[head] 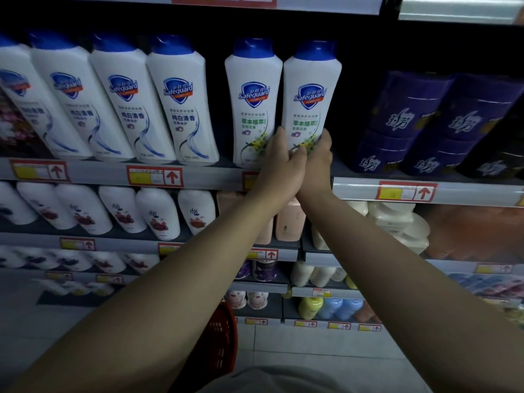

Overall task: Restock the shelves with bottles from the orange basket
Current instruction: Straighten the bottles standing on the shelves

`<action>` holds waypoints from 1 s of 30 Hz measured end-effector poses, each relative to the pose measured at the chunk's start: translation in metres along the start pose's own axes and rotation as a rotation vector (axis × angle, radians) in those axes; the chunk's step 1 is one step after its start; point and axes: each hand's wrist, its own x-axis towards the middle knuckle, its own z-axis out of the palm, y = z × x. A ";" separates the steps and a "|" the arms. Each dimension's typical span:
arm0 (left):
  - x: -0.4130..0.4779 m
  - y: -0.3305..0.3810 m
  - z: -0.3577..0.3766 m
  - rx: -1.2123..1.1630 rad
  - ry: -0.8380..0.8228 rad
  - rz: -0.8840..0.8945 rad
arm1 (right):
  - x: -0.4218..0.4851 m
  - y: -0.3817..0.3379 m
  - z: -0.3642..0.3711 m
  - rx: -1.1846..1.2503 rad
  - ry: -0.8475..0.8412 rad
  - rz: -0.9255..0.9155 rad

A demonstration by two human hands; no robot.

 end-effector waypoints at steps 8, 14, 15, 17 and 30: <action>-0.003 0.000 -0.005 -0.035 0.002 0.038 | 0.000 -0.001 0.005 0.127 -0.004 0.111; -0.008 0.003 -0.016 -0.159 -0.008 0.005 | -0.009 0.009 0.000 0.049 0.007 -0.004; -0.010 0.003 -0.018 -0.168 -0.013 -0.003 | -0.013 0.008 -0.001 0.054 0.024 -0.023; -0.014 0.003 -0.025 -0.180 -0.015 -0.015 | -0.020 0.006 -0.001 0.080 0.063 -0.051; -0.082 -0.043 -0.058 -0.182 -0.126 -0.116 | -0.110 0.031 -0.002 0.102 0.010 -0.003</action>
